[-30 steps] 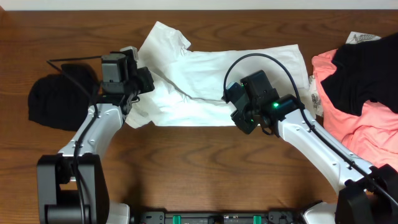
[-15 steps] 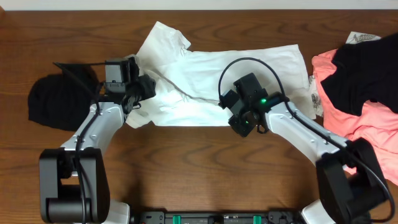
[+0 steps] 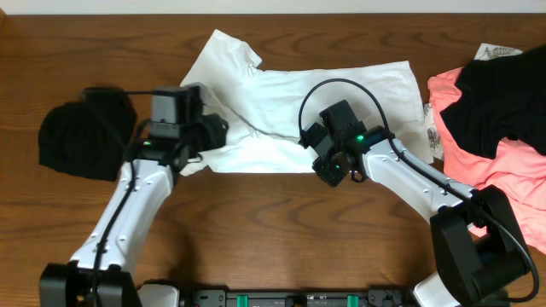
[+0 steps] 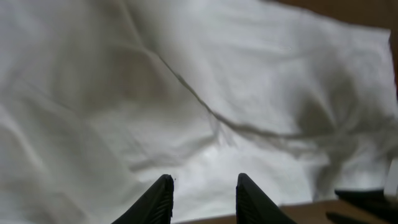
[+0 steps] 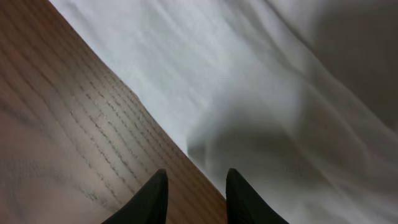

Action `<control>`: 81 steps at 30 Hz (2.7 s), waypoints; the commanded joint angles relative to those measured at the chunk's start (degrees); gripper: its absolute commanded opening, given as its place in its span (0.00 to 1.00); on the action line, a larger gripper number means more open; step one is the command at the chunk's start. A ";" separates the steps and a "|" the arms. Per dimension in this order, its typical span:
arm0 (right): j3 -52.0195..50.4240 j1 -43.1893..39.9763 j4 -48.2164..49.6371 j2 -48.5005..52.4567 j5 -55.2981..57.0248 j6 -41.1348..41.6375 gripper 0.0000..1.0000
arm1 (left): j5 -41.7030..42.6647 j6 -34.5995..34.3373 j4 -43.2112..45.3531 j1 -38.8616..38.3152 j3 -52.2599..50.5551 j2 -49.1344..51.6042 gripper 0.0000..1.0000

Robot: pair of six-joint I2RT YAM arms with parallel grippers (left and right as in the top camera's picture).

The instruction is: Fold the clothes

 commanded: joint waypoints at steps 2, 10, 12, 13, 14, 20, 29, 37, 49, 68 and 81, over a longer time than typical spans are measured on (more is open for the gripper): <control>-0.28 -0.70 0.72 0.39 -0.42 0.61 0.29 | 0.68 0.52 -0.66 -2.89 -1.49 3.74 0.34; -0.28 -1.01 1.81 0.39 -0.22 0.63 0.30 | 0.70 0.50 -2.01 -4.09 -1.66 11.89 0.34; -0.28 -1.03 2.49 0.39 -0.22 1.62 0.30 | 0.70 0.50 -1.97 -4.09 -1.66 13.60 0.34; -0.28 -1.01 2.89 0.39 -0.22 2.12 0.30 | 0.70 0.50 -1.90 -4.09 -1.66 14.34 0.34; -0.28 -1.03 3.26 0.39 -0.22 2.64 0.30 | 0.70 0.50 -1.77 -4.09 -1.66 15.02 0.34; -0.28 -1.01 4.33 0.39 -0.26 3.08 0.24 | 0.68 0.50 -0.70 -4.09 -1.66 18.05 0.34; -0.28 -0.90 5.11 1.05 -3.17 4.02 0.02 | 0.70 0.46 0.13 -4.09 -1.66 19.15 0.35; -0.28 -0.87 8.26 5.11 -5.03 4.02 0.02 | 0.72 0.24 0.09 -4.09 -1.66 19.15 0.35; -0.28 -1.01 15.28 6.71 -2.34 7.06 0.02 | 0.72 0.24 -0.31 -4.09 -1.66 19.15 0.35; -0.28 -3.98 27.78 10.71 17.84 21.53 0.02 | 0.70 0.26 -0.94 -4.09 -1.66 19.15 0.35; -0.28 -13.79 27.87 10.73 17.84 24.55 0.03 | 0.70 0.28 -1.20 -4.09 -1.66 19.15 0.35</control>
